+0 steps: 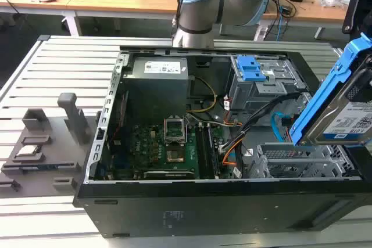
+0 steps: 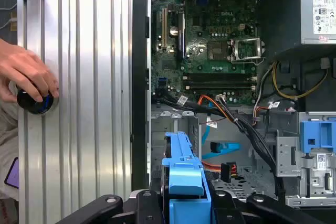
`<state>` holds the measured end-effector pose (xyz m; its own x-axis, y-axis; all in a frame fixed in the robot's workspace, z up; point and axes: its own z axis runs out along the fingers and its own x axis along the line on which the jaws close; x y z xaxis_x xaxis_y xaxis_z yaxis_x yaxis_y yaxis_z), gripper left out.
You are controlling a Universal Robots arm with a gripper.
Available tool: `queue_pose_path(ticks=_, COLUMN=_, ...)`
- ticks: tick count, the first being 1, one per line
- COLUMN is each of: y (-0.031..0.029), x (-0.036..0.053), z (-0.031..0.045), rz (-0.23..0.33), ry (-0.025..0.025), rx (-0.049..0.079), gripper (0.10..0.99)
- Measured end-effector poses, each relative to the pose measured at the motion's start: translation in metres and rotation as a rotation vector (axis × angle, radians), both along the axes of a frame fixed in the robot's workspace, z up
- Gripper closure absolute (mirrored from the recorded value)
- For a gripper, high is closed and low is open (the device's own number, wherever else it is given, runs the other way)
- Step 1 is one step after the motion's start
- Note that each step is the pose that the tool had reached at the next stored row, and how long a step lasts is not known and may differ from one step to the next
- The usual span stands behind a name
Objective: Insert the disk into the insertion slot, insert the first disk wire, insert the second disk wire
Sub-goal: 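Insert the disk into the insertion slot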
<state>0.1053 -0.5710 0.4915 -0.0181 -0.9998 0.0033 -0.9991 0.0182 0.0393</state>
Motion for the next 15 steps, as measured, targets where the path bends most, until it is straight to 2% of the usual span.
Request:
queue_pose_path(ticks=1, y=0.0000, x=0.0000, z=-0.0001, rz=0.000, ry=0.0000, rx=0.000, gripper=0.722)
queue_pose_path(ticks=3, y=0.0008, x=-0.0004, z=-0.0071, rz=0.000, ry=0.0001, rx=0.000, gripper=0.722)
queue_pose_path(ticks=9, y=0.0033, x=-0.0035, z=-0.0171, rz=-0.010, ry=0.0000, rx=0.000, gripper=0.722)
queue_pose_path(ticks=11, y=0.0056, x=-0.0069, z=-0.0232, rz=-0.027, ry=0.0001, rx=0.000, gripper=0.722)
queue_pose_path(ticks=15, y=0.0113, x=-0.0078, z=-0.0358, rz=-0.031, ry=0.0004, rx=0.000, gripper=0.722)
